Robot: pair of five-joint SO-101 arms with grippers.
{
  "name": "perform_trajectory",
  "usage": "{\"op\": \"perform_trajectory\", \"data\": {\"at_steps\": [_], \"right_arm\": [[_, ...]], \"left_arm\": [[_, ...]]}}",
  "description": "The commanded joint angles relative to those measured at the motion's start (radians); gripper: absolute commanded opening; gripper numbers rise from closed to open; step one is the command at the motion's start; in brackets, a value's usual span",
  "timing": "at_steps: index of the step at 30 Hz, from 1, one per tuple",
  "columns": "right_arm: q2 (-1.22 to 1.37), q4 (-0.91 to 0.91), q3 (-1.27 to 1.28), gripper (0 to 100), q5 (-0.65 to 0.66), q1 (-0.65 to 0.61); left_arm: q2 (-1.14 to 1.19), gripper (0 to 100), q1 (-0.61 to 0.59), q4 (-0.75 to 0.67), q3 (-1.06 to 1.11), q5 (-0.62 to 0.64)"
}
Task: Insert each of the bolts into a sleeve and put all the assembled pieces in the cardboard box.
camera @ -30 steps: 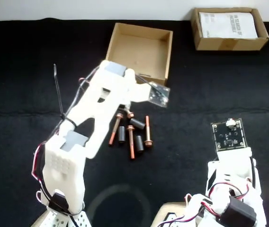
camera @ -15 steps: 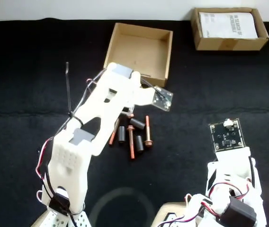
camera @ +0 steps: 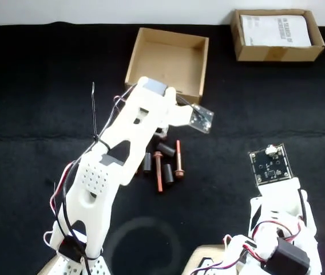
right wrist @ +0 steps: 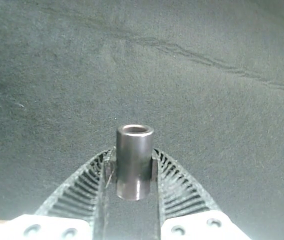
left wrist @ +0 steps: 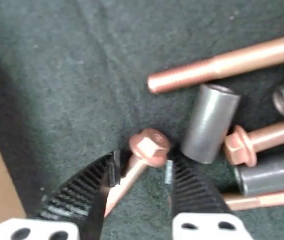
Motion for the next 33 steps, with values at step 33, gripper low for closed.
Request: {"op": "perform_trajectory", "data": {"at_steps": [33], "right_arm": [[-0.012, -0.653, 0.403, 0.9, -0.836, -0.742]], "left_arm": [[-0.946, 1, 0.082, 0.1, -0.035, 1.516]]}}
